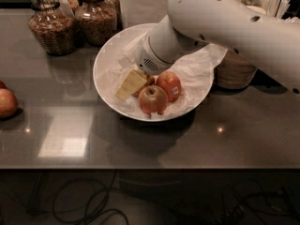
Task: Pick apple from white bowl
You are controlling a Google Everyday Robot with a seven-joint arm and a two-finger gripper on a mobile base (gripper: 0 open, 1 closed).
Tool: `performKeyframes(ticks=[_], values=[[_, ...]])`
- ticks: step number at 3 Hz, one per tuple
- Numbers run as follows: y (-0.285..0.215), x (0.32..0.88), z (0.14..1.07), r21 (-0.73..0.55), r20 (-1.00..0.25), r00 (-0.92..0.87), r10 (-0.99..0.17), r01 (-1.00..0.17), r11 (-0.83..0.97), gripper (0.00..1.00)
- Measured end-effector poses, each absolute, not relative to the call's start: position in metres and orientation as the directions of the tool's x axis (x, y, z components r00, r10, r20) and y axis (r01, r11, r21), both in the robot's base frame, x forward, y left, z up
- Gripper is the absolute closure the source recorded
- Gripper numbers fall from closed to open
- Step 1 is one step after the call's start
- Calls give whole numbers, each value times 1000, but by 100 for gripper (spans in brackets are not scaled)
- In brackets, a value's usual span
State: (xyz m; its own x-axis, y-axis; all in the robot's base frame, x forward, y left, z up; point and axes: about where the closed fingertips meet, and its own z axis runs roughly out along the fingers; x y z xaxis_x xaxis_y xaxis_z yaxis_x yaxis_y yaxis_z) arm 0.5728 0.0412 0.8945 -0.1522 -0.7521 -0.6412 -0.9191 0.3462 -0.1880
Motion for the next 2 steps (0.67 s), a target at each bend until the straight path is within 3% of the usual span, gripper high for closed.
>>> performKeyframes(ticks=[1,2], values=[[39,580,886,-185,-626,-171,-761,-915,358,17],[35,584,876,-175,-616,-193,-763,-912,372,16]])
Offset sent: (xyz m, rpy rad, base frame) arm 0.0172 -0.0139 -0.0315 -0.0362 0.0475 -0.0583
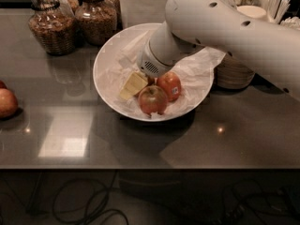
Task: Pick apple from white bowl
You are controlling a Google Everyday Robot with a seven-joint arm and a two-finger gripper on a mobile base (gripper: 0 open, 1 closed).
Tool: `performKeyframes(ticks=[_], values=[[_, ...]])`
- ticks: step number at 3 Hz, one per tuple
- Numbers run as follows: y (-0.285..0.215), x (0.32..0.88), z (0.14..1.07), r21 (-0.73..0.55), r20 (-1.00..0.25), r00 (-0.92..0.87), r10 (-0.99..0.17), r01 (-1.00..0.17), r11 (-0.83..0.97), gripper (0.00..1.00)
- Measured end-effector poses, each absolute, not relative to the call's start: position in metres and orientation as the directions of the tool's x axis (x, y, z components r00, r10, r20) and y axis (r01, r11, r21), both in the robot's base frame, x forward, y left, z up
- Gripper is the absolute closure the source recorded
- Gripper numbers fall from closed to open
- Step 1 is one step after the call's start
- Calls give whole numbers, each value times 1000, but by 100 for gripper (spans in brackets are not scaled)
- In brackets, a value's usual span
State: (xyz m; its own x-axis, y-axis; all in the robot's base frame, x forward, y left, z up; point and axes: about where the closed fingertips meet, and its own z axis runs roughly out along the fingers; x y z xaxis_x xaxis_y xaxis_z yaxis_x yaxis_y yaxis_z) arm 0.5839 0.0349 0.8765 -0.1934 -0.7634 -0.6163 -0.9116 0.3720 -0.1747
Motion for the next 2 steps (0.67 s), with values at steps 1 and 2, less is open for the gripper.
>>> performKeyframes(ticks=[1,2], values=[[26,583,869,-163,-610,-219,-761,-906,392,15],[19,582,866,-157,-607,-235,-759,-901,404,15]])
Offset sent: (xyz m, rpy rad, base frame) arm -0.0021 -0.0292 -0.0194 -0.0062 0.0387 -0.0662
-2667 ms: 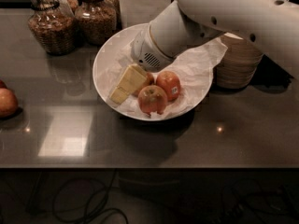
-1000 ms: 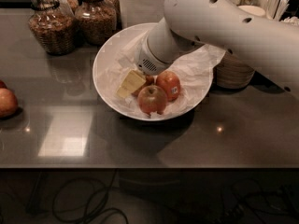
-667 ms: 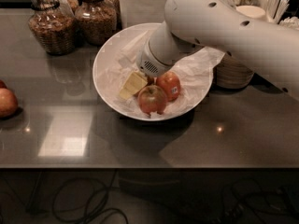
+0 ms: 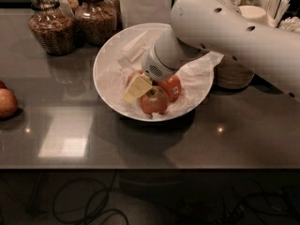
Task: Pick apple from white bowl
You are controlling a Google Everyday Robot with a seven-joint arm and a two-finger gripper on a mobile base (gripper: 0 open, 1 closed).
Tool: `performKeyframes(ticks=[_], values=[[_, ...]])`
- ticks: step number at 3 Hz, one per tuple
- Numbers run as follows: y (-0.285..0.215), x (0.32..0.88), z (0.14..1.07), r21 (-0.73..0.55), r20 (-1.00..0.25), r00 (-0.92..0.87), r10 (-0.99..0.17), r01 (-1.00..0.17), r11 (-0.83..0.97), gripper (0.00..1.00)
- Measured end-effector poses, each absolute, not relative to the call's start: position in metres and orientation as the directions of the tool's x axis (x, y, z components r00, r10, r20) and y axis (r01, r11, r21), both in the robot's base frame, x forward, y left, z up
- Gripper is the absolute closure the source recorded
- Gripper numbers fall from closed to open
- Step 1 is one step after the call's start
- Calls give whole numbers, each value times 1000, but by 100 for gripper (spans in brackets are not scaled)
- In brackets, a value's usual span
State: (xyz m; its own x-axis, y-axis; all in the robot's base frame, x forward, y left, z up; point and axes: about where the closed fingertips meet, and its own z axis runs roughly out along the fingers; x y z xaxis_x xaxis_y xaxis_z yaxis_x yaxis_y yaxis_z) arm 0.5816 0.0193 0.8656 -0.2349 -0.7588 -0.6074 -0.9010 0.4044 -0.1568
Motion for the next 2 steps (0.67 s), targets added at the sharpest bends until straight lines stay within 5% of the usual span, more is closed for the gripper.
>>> performKeyframes(ticks=[1,2], values=[[17,581,865,-156,-606,-237,-759,-900,406,23],[17,581,864,-156,-605,-237,-760,-901,406,42]])
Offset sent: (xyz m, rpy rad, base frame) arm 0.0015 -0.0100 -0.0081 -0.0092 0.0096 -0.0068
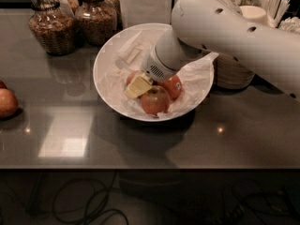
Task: Pick apple from white bowl
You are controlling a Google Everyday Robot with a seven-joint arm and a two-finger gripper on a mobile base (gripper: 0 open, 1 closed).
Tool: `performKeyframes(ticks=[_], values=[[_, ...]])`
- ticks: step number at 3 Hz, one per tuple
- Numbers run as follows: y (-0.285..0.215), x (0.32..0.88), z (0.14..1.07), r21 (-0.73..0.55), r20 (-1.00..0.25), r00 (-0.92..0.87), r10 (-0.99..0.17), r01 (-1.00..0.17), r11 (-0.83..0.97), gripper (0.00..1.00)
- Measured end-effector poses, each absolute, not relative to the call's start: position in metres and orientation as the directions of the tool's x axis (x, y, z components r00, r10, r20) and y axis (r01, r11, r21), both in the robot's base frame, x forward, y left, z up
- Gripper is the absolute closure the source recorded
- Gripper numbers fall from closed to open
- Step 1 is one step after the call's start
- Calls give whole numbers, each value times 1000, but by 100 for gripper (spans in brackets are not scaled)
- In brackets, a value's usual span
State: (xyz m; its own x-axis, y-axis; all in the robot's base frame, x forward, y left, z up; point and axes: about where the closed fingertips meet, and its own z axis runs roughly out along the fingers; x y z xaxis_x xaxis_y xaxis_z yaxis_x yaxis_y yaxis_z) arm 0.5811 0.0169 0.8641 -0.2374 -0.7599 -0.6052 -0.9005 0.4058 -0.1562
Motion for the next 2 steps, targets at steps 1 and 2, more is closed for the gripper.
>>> performKeyframes(ticks=[1,2], values=[[17,581,864,-156,-605,-237,-760,-901,406,66],[17,581,864,-156,-605,-237,-760,-901,406,89]])
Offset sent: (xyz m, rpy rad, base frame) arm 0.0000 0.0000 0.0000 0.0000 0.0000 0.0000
